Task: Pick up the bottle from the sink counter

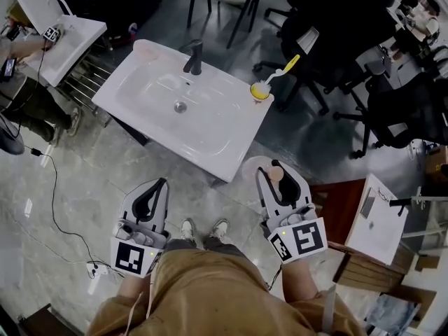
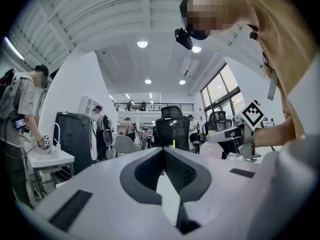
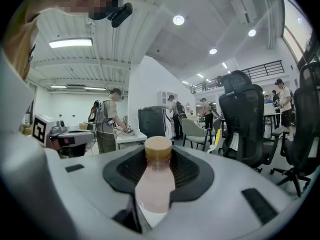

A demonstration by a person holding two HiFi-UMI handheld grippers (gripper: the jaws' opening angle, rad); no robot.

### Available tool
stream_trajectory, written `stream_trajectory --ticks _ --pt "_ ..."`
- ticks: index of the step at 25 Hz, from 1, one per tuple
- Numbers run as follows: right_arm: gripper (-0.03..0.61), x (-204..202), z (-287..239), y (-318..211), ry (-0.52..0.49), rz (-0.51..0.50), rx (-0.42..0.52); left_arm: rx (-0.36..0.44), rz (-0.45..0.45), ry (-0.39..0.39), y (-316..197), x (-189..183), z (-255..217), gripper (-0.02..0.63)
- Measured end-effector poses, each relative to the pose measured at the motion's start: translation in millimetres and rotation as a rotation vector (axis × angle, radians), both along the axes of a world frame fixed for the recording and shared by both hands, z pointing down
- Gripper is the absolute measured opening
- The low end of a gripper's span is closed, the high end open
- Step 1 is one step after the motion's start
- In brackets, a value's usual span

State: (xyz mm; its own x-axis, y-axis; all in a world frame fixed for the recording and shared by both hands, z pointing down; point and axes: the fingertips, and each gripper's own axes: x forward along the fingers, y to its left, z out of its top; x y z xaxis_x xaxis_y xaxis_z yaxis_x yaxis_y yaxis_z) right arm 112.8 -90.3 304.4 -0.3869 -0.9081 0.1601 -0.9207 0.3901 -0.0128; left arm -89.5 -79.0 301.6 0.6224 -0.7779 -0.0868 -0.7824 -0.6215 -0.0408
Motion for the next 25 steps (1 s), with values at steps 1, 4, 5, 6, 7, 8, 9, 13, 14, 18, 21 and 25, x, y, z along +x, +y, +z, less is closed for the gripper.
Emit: stream_trajectory --ticks 1,4,5,6,7,8,9,13,14,18,21,25 --pt "0.140 1.1 -2.6 2.1 0.000 0.004 0.002 0.004 0.001 0.001 -0.5 -0.4 -1.5 0.002" --pt "0.140 5.0 -9.2 10.2 0.005 0.020 0.007 0.007 0.005 0.002 -0.6 -1.4 -3.7 0.002" --pt "0.140 6.7 -11.7 12.9 0.005 0.026 0.009 0.009 0.007 0.003 -0.6 -1.4 -4.3 0.002" --pt "0.140 8.4 -14.2 15.4 0.004 0.032 0.011 0.011 0.008 0.005 -0.6 -1.3 -4.8 0.002" --pt "0.140 10.0 -16.4 17.6 0.002 0.037 0.012 0.013 0.010 0.006 -0.8 -1.2 -5.6 0.002" --pt "0.140 11.4 -18.1 19.5 0.001 0.041 0.012 0.014 0.012 0.007 -1.0 -1.0 -6.3 0.002" --pt "0.140 12.6 -19.0 21.3 0.000 0.044 0.011 0.015 0.014 0.008 -1.0 -0.8 -6.6 0.002" --pt "0.140 15.1 -19.3 27.3 -0.002 0.056 0.010 0.014 0.023 0.009 -0.6 0.3 -7.2 0.002" --pt "0.140 15.7 -19.8 28.5 -0.004 0.059 0.010 0.018 0.027 0.011 -0.2 1.0 -8.5 0.002" --pt "0.140 17.0 -21.5 31.0 -0.006 0.064 0.011 0.020 0.026 0.008 0.4 0.3 -9.3 0.002" --pt "0.140 16.9 -20.8 31.2 -0.006 0.065 0.010 0.013 0.024 0.005 0.0 0.0 -8.6 0.002" --pt "0.140 15.2 -21.4 31.9 -0.009 0.060 0.014 0.014 0.020 0.003 1.3 -1.4 -5.6 0.002"
